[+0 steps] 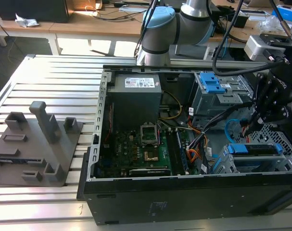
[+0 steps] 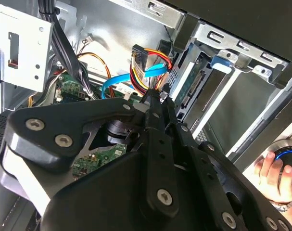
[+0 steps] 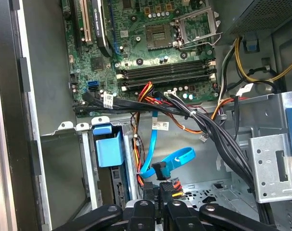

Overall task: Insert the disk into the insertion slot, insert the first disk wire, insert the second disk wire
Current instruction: 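Insert the first disk wire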

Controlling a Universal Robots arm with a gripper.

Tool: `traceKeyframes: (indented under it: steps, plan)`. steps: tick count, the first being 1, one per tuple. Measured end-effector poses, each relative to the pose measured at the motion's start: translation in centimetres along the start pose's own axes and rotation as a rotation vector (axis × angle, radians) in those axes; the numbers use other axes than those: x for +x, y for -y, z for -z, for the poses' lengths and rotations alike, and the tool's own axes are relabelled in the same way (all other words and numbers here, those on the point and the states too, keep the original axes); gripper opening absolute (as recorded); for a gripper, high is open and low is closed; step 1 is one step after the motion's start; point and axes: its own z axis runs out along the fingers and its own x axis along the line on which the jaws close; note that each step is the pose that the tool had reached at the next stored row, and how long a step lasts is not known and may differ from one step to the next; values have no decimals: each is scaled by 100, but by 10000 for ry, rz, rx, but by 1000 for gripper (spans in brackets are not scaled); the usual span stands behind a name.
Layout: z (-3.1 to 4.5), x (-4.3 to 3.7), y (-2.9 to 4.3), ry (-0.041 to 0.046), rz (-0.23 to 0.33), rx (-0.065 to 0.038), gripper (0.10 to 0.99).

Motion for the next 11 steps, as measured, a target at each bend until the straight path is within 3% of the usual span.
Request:
traceKeyframes:
  steps: [11]
  plan:
    - [0, -2, 11, -4, 0, 1, 165]
